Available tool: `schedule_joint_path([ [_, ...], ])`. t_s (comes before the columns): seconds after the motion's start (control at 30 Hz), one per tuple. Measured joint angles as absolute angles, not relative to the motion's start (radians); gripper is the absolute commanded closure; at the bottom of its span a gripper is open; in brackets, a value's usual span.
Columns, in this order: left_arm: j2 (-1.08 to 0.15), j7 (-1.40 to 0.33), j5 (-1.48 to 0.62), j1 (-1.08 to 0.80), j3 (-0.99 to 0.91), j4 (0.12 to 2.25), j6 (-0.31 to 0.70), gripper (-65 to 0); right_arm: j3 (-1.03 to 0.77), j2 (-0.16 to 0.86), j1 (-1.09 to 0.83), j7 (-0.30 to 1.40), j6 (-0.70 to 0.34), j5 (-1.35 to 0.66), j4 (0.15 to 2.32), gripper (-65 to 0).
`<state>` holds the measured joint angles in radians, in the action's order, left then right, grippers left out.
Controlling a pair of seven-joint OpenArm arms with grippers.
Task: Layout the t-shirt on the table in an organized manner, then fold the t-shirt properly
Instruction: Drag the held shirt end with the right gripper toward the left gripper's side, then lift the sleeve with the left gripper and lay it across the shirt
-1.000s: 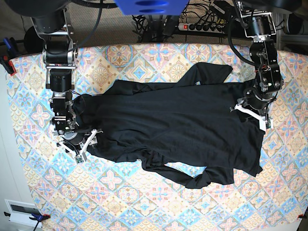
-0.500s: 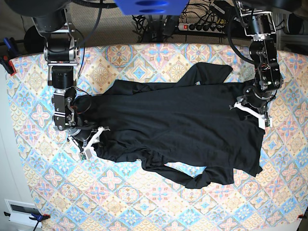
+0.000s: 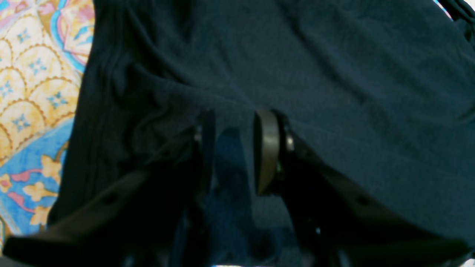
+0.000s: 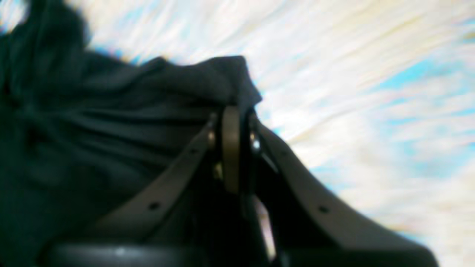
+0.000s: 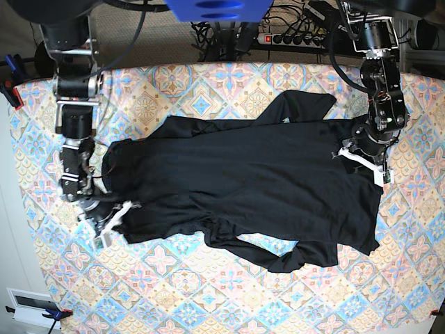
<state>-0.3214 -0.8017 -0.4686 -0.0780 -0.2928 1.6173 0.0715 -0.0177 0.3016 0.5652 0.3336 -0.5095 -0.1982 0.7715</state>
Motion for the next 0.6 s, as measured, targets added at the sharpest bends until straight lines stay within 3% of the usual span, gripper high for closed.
schedule_joint_path([
  [0.1,-0.321,-0.802,-0.470,-0.078,-0.292,1.617,0.072,-18.1,-0.016,0.315,0.618,0.317,-0.464,-0.199,0.769,0.0],
  [0.27,-0.310,-0.802,-0.468,-0.088,-0.294,1.618,0.068,-18.1,-0.014,0.356,0.676,0.213,-0.278,-0.211,0.756,-1.0],
  [0.47,-0.280,-0.801,-0.472,-0.091,-0.292,1.618,0.073,-18.1,-0.014,0.379,0.776,0.177,-0.112,-0.210,0.590,-14.1],
  [0.6,-0.279,-0.802,-0.467,-0.093,-0.292,1.622,0.067,-18.1,-0.010,0.377,0.767,0.178,-0.097,-0.210,0.590,-19.4],
])
